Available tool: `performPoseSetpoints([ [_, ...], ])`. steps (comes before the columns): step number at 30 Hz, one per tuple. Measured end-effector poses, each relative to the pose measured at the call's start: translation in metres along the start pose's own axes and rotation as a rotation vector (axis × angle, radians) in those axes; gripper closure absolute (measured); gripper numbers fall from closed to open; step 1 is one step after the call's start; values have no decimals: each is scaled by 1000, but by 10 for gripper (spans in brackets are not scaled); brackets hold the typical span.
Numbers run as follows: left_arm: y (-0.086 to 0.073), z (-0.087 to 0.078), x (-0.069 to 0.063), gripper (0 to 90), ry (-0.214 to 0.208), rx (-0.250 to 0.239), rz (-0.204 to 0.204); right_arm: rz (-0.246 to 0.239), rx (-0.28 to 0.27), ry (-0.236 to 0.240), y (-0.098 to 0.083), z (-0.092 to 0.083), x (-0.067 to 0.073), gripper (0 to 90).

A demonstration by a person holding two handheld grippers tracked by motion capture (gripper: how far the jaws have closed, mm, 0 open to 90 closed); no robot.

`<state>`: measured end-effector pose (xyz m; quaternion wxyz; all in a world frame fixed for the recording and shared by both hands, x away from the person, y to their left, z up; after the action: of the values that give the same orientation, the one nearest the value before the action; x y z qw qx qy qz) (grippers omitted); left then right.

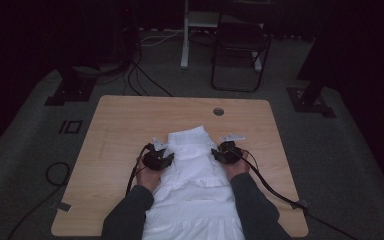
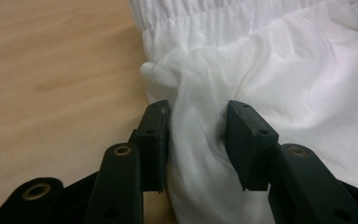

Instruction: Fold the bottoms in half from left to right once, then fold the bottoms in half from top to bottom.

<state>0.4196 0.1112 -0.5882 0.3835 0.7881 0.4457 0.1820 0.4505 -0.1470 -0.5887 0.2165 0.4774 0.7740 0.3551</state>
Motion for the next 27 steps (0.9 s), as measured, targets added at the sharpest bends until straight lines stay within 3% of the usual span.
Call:
performPoseSetpoints([
  [5,-11,-11,-14,599,-37,5,32,18,-41,10,-19,-16,4,623],
  [9,-15,-15,-18,598,-49,7,43,33,-53,14,-24,-20,5,625],
  [14,-15,-15,-18,595,-53,8,41,11,-52,-9,-25,-20,8,624],
  [18,-14,-14,-14,513,-99,2,-1,13,-52,-7,-25,-21,8,625],
  [21,-8,-13,-6,428,-68,-2,-35,13,-52,-8,-25,-21,8,624],
  [23,-3,-10,-1,364,-42,-21,-32,13,-52,-8,-25,-21,8,624],
  [27,3,4,5,311,-18,11,-24,13,-52,-8,-25,-21,8,623],
])
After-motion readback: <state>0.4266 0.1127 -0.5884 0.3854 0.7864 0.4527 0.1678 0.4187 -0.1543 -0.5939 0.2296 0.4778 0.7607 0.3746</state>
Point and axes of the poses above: each handheld gripper's, and its own axes: z roughly forward along the jaws, y roughly out of its top, x roughly to its left, the point moved 4 cm from there along z, roughly forward along the jaws, and after that the axes turned 4 degrees about -y, right-handed, at the moved point
